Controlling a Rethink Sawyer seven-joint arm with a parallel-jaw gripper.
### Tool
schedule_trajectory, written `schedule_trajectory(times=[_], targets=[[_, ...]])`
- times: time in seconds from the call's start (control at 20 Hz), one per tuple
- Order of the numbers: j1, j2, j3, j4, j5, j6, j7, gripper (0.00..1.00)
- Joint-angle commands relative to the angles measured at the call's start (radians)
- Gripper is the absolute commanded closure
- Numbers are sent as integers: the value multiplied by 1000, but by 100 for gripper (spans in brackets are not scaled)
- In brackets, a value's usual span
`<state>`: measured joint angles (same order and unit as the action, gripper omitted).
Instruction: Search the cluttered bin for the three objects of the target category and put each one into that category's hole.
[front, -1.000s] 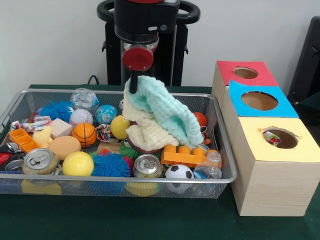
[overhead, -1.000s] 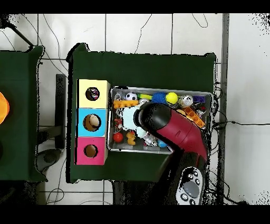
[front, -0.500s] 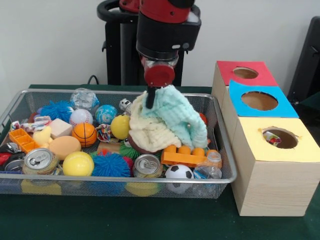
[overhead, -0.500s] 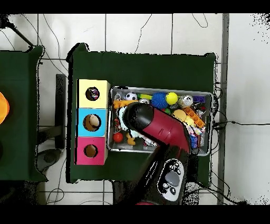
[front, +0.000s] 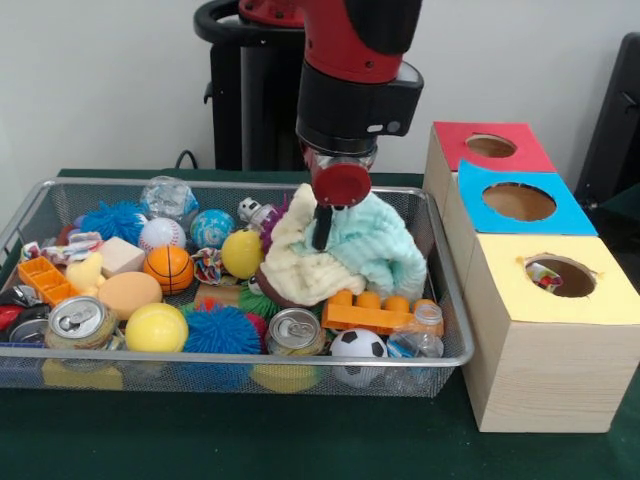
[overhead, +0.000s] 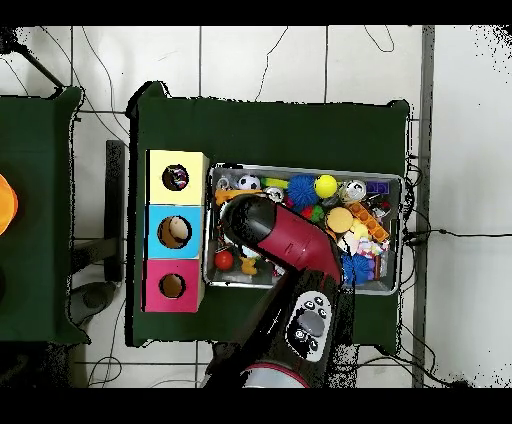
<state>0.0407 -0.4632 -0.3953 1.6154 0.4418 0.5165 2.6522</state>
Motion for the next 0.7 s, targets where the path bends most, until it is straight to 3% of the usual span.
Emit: schedule_trajectory(times=[0.05,0.1,0.55,0.7], targets=[[12,49,117,118,56,-50,194,100],[15,49,118,122,62,-56,188,0],[31,51,105,118,73,-30,189,0],[69,69,45,86,63,-4,226,0]])
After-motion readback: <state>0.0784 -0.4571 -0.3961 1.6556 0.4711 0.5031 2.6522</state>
